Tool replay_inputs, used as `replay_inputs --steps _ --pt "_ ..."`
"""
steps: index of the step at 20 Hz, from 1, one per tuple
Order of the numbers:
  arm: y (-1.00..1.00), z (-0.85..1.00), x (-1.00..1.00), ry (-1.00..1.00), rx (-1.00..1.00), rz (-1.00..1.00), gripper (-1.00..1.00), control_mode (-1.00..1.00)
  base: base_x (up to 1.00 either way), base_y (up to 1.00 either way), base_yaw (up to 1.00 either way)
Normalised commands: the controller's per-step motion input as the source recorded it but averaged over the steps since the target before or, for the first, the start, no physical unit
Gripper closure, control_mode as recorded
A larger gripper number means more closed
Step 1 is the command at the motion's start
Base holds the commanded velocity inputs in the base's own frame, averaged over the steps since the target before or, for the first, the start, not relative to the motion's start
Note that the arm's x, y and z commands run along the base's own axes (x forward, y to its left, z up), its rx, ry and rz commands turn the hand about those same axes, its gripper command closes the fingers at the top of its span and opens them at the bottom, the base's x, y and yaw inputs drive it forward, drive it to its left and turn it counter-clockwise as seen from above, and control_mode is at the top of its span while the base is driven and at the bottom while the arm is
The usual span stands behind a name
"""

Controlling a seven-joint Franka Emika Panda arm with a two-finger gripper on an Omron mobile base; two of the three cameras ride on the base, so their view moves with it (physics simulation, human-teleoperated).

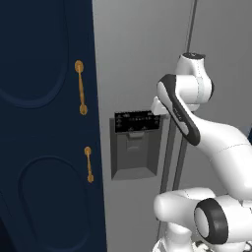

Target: Take the strawberry from the fridge and place it on top of the pancake, located on the dining counter.

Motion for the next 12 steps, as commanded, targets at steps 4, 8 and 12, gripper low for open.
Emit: replay_inputs --steps 4,8,12 --pt "0.00 0.00 -0.05 0.00 0.00 0.00 -1.00 1.00 -0.32 -0.04 0.00" --pt "0.00 0.00 0.00 0.00 0.00 0.00 -1.00 1.00 -0.73 -0.03 -0.02" --pt "0.00 0.00 0.00 0.00 0.00 0.00 -1.00 1.00 -0.08 -0.27 -0.25"
